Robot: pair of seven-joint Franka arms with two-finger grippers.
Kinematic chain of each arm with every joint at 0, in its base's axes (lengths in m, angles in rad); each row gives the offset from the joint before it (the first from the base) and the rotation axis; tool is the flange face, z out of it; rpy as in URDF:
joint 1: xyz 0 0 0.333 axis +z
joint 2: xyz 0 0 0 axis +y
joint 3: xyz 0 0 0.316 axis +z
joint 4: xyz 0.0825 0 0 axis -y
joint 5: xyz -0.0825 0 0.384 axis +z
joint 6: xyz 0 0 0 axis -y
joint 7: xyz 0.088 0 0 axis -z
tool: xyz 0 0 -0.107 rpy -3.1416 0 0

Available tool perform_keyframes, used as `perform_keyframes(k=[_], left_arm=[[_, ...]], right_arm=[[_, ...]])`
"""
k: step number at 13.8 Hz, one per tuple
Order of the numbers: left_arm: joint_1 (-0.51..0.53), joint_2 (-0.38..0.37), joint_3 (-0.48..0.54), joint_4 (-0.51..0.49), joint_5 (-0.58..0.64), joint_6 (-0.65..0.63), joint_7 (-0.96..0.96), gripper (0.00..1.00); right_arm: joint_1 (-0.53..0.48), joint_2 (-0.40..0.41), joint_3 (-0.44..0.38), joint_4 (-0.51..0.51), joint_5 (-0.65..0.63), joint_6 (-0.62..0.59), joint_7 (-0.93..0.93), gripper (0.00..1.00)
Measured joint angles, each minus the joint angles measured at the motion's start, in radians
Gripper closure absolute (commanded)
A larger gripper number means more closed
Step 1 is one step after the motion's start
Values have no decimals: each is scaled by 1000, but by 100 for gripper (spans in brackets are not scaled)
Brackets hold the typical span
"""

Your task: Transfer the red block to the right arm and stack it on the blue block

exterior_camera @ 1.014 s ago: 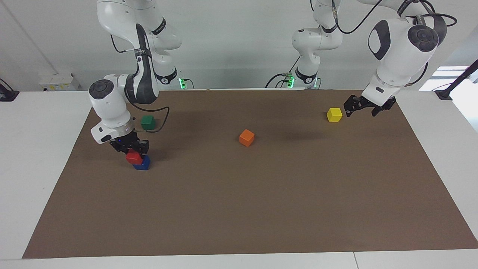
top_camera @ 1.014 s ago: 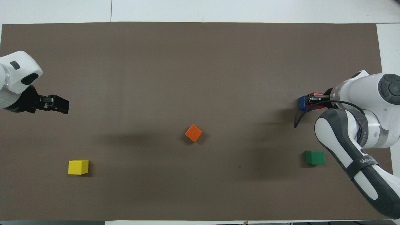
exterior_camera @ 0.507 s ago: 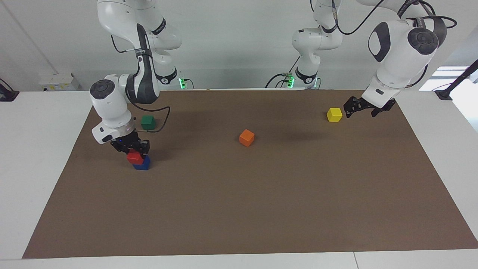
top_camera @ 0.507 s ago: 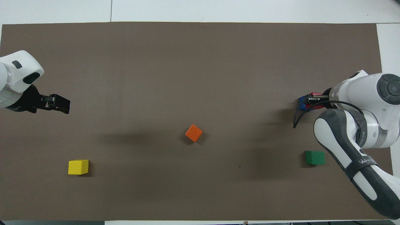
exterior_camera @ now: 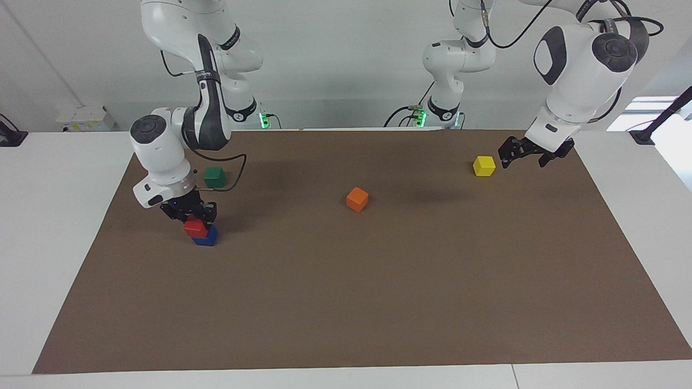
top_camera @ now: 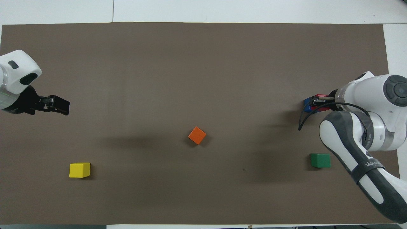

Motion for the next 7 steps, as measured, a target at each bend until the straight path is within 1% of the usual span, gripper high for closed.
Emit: perform_keyframes(k=[1, 2, 5, 6, 7], left_arm=[[0, 0, 0, 0, 0, 0, 0, 0], [-1, 0, 0, 0, 0, 0, 0, 0], [-1, 0, -1, 0, 0, 0, 0, 0], [-1, 0, -2, 0, 0, 0, 0, 0], [-1, 0, -3, 0, 0, 0, 0, 0]], right_arm=[[0, 0, 0, 0, 0, 0, 0, 44], [0, 0, 0, 0, 0, 0, 0, 35], [0, -2, 0, 1, 0, 0, 0, 27], [0, -3, 0, 1, 0, 0, 0, 19], [0, -3, 1, 1, 0, 0, 0, 9]])
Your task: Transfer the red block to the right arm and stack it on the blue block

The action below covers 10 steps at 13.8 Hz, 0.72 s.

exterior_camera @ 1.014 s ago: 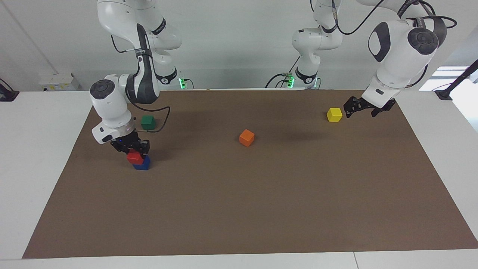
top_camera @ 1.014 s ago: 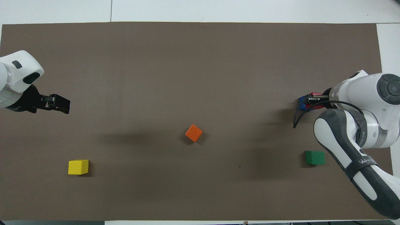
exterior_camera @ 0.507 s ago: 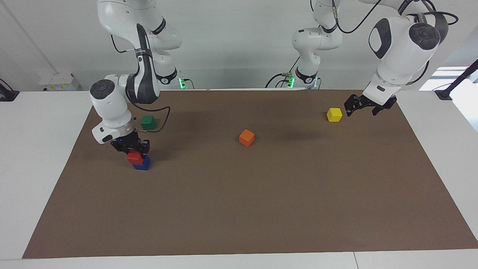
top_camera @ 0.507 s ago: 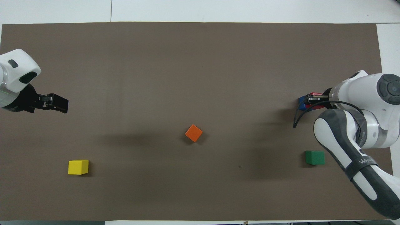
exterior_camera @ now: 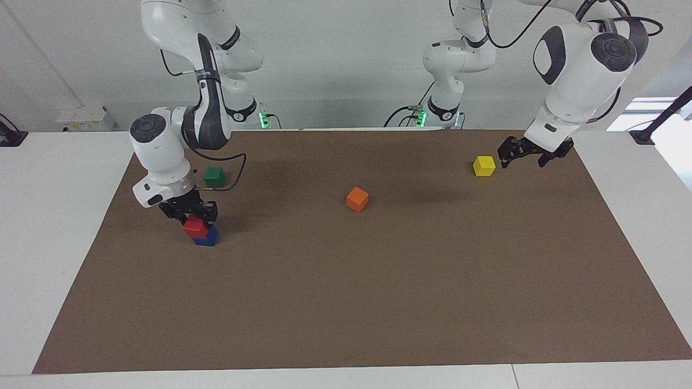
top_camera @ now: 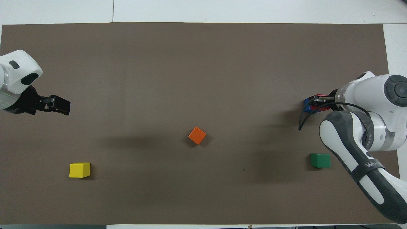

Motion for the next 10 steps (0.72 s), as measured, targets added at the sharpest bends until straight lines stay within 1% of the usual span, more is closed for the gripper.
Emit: perform_keyframes(k=[1, 4, 7, 10], left_arm=[[0, 0, -1, 0, 0, 0, 0, 0], [0, 0, -3, 0, 0, 0, 0, 0], [0, 0, -2, 0, 0, 0, 0, 0], [0, 0, -4, 0, 0, 0, 0, 0]], right_arm=[[0, 0, 0, 0, 0, 0, 0, 3], [0, 0, 2, 16, 0, -28, 0, 1], [0, -2, 5, 98, 3, -141, 0, 1], [1, -17, 15, 200, 5, -298, 0, 0]])
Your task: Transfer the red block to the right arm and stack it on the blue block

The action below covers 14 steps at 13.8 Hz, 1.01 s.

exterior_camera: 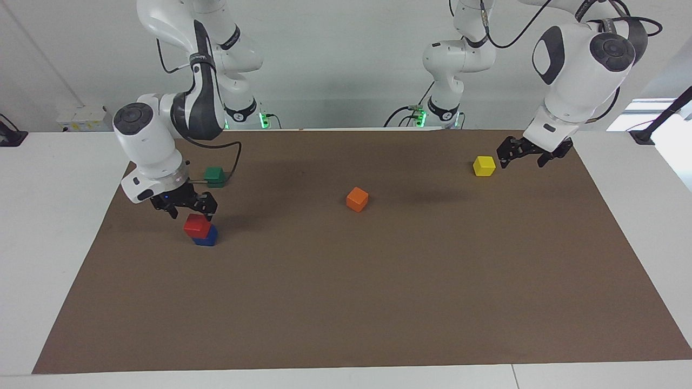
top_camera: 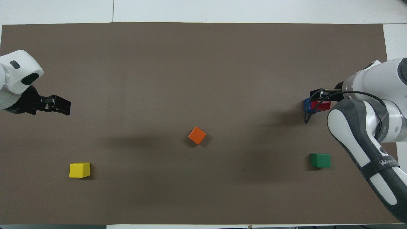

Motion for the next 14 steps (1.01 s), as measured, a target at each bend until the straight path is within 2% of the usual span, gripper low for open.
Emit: perform_keyframes(k=[3, 7, 9, 11, 14], left_arm=[[0, 0, 2, 0, 0, 0, 0, 0], [0, -2, 3, 0, 0, 0, 0, 0], [0, -6, 3, 1, 0, 0, 0, 0], [0, -8, 2, 1, 0, 0, 0, 0], [0, -8, -2, 1, 0, 0, -1, 0]], right_arm=[[0, -57, 11, 92, 0, -157, 0, 0], [0, -172, 23, 153, 0, -368, -3, 0], [0, -192, 28, 220, 1, -486, -34, 0], [0, -188, 28, 270, 1, -537, -50, 0], [0, -168, 28, 277, 1, -539, -53, 0]])
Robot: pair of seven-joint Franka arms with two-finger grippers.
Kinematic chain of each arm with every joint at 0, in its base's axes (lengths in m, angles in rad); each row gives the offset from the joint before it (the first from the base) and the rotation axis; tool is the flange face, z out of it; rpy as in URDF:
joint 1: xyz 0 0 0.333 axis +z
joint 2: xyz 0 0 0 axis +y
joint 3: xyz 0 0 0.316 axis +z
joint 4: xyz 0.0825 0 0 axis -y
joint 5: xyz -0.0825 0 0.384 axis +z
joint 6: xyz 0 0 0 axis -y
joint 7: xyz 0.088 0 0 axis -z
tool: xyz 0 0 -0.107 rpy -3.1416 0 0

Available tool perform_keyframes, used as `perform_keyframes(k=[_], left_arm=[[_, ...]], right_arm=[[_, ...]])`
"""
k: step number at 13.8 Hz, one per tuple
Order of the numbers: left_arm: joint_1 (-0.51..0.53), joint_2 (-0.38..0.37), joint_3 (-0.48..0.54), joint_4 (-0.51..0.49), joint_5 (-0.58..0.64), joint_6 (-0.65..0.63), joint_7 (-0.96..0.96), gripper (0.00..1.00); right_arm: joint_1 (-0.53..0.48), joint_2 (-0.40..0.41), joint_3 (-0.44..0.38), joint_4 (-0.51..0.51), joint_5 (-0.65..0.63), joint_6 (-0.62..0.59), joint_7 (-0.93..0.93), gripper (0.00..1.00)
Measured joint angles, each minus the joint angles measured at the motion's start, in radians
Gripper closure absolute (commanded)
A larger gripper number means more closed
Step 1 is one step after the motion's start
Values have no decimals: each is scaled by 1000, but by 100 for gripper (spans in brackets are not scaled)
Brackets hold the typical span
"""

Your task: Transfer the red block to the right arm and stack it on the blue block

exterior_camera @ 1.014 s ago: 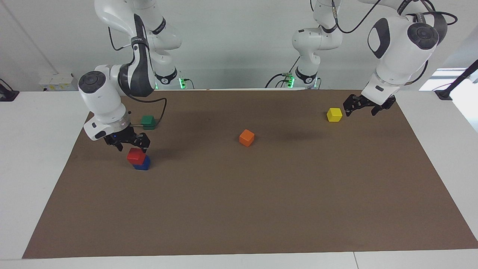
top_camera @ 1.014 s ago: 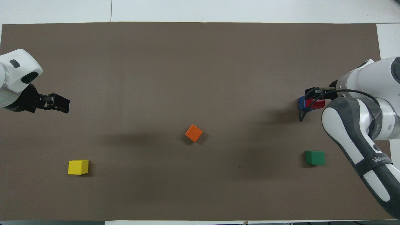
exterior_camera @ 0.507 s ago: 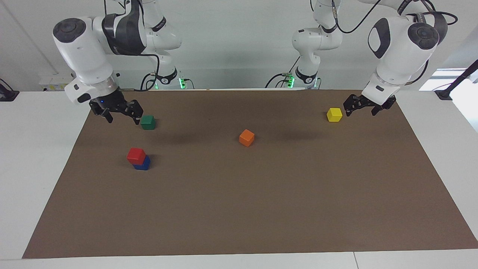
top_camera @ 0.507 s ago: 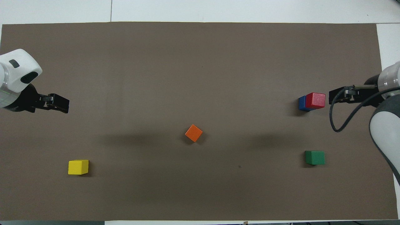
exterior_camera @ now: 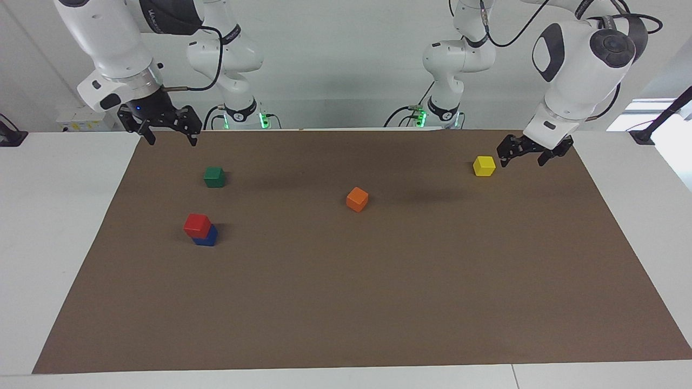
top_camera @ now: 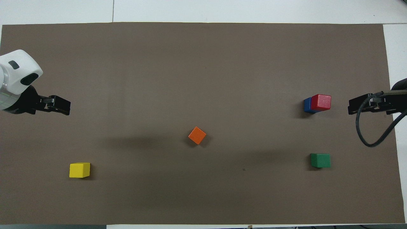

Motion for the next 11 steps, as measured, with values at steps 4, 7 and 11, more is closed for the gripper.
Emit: perform_keyframes(k=[4, 7, 11], left_arm=[[0, -1, 3, 39, -40, -1, -1, 0], [0, -1, 4, 68, -50, 0, -1, 0], [0, -1, 5, 71, -52, 1, -1, 0]], right_arm=[[0, 16, 0, 0, 0, 1, 0, 0], [-3, 16, -2, 0, 0, 1, 0, 0], [-4, 16, -5, 0, -1, 2, 0, 0]])
